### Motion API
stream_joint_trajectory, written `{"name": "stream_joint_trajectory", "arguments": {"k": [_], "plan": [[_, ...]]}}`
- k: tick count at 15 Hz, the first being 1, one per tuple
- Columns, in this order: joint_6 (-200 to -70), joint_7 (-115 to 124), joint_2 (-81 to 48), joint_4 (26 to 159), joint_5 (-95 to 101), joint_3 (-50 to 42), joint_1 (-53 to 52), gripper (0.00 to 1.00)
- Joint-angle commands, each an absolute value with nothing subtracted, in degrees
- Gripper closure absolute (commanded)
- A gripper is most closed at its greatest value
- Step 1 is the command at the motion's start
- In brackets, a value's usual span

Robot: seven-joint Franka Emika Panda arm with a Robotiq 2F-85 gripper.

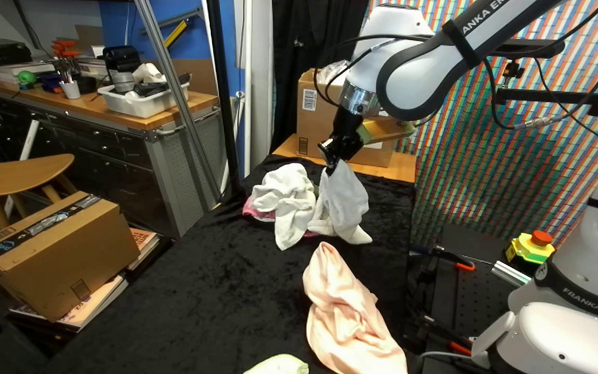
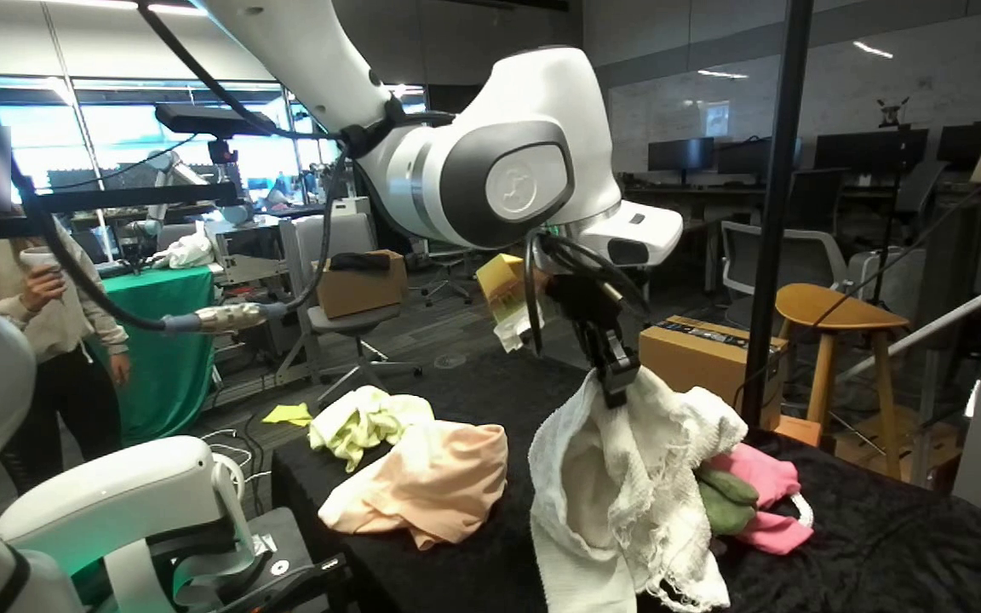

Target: Pile up all the objects on the black table

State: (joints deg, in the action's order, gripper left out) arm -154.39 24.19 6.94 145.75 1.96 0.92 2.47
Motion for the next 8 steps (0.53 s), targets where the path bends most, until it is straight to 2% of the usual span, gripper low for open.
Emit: {"name": "stream_joint_trajectory", "arguments": {"k": [1, 8], "plan": [[-157.72, 31.30, 6.04, 143.24, 3.35, 2.68, 3.00, 0.93], [-159.86, 49.30, 0.16, 137.54, 15.41, 3.65, 3.49, 0.93]]}}
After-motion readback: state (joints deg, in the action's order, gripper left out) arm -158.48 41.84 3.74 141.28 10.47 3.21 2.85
